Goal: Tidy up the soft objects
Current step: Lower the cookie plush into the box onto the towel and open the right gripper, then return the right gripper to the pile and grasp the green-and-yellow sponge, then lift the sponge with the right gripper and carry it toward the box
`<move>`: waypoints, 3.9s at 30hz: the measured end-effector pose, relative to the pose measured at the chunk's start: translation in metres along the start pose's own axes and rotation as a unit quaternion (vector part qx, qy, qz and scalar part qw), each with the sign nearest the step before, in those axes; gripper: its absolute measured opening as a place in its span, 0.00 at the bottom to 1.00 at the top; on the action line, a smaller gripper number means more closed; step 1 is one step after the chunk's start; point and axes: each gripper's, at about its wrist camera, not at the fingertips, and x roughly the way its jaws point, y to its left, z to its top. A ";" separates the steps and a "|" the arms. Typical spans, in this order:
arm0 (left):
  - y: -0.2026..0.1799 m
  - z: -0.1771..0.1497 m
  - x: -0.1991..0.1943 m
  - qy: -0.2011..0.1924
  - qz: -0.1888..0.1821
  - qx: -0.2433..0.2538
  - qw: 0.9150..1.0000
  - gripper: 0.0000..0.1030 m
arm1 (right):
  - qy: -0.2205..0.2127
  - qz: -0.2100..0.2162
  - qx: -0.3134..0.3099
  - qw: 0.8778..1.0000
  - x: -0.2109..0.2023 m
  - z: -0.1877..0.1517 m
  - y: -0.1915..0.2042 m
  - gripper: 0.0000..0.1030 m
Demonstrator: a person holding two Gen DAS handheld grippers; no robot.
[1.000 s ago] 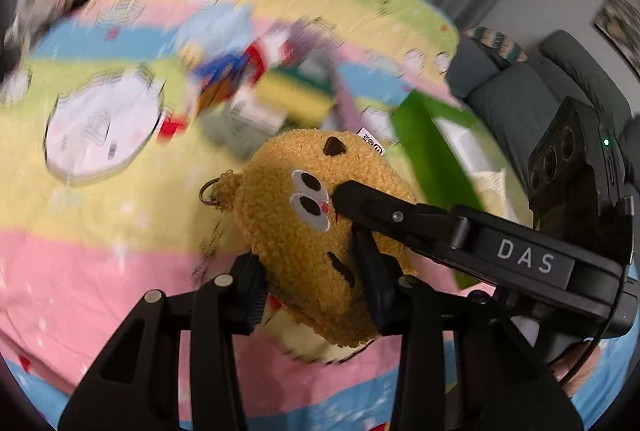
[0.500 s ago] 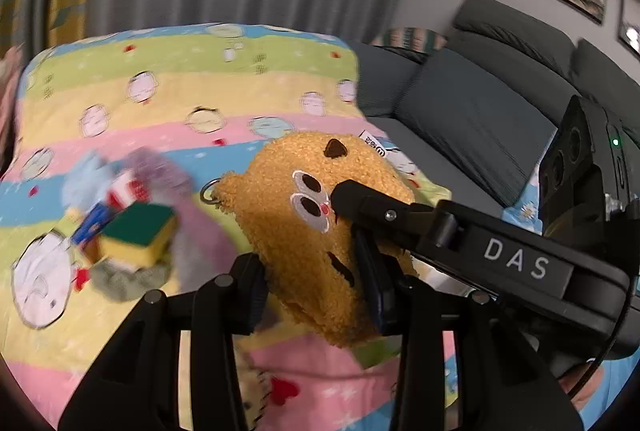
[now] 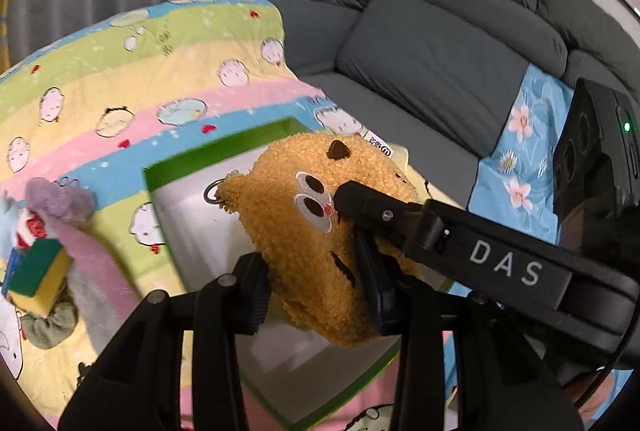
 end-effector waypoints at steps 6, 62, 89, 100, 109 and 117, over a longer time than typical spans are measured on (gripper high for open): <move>-0.013 -0.005 0.037 0.051 -0.008 0.006 0.999 0.35 | 0.028 -0.061 0.021 0.998 0.016 0.005 -0.025 0.35; 0.141 -0.085 -0.099 -0.007 0.181 -0.150 0.972 0.86 | -0.036 0.029 -0.194 0.980 0.009 -0.052 0.090 0.99; 0.305 -0.191 -0.182 -0.021 0.271 -0.330 0.904 0.85 | 0.163 -0.076 -0.235 0.955 0.215 -0.153 0.230 0.99; 0.306 -0.190 -0.199 -0.046 0.263 -0.341 0.901 0.85 | 0.125 -0.084 -0.306 0.940 0.175 -0.164 0.242 0.68; 0.303 -0.191 -0.198 -0.044 0.261 -0.346 0.900 0.85 | 0.169 0.011 -0.364 0.916 0.103 -0.221 0.241 0.68; 0.293 -0.191 -0.186 -0.026 0.258 -0.329 0.908 0.85 | 0.250 -0.014 -0.377 0.892 0.129 -0.258 0.216 0.75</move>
